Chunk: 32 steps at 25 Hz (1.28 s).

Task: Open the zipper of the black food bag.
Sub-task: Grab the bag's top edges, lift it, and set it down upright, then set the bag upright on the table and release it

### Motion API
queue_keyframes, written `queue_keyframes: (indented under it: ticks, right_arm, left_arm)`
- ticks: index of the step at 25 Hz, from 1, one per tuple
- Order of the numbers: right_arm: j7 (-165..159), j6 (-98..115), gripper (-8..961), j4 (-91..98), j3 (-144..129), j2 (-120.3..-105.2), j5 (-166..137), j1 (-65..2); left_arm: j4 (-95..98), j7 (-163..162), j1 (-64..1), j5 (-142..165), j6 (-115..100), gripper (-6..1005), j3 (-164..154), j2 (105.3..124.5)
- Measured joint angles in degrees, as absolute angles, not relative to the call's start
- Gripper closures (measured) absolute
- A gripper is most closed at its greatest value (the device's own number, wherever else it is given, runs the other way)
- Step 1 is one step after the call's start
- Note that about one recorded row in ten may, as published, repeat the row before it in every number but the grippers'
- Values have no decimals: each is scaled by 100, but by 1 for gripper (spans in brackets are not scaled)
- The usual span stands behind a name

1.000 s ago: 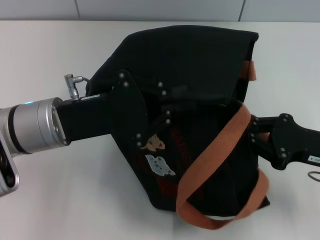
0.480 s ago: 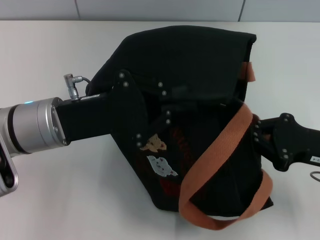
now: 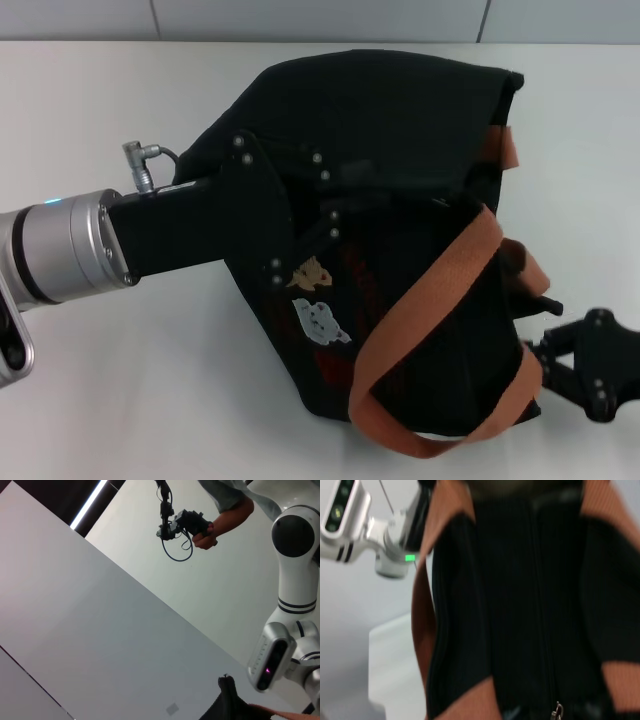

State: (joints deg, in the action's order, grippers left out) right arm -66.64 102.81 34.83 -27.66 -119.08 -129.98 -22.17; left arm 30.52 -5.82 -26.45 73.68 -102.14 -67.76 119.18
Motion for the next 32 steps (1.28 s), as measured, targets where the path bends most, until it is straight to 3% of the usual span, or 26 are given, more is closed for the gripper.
queue_keyframes:
  ticks: [14,25,32]
  right_arm:
    - [-6737,10771,842,3790,-1662,-11840,-12512,-1816]
    - [-6522,9925,667,3807,-1626,-11895,-12178,-1654]
    - [-6513,10200,310,3638,-1623,-11908,-11705,-1672]
  left_arm:
    - [3049,-589,-2563,7277,-10213,881,-6776,11918]
    - [2396,-504,-2473,6740,-10131,879,-6708,11893]
    - [1504,-420,-2220,6087,-9945,878,-6681,11892]
